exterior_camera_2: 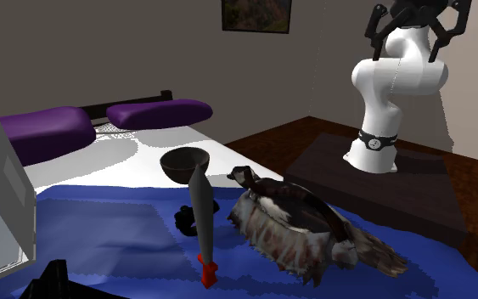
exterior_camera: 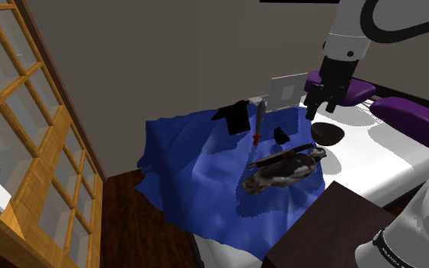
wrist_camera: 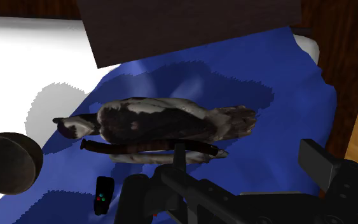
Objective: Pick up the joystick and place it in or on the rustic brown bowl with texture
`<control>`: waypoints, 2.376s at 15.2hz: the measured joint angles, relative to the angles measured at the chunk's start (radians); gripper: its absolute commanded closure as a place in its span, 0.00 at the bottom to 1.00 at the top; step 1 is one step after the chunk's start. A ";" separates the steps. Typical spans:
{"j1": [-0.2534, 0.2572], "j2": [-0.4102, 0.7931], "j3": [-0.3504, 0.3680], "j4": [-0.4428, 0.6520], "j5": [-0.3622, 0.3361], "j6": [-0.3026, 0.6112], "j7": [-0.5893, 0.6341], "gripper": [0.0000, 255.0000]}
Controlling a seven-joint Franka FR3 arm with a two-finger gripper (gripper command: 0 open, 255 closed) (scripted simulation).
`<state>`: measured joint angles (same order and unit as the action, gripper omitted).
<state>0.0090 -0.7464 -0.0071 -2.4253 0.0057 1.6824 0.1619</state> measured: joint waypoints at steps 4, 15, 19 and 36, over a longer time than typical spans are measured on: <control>-0.015 0.049 -0.029 -0.012 -0.020 0.054 -0.029 0.00; -0.067 0.389 -0.143 0.045 -0.071 0.311 -0.141 0.00; -0.084 0.536 -0.184 0.102 -0.070 0.393 -0.190 0.00; -0.206 1.187 -0.251 0.552 0.061 0.544 -0.396 0.00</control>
<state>-0.1967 0.4402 -0.2584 -1.8735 0.0669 2.2268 -0.2341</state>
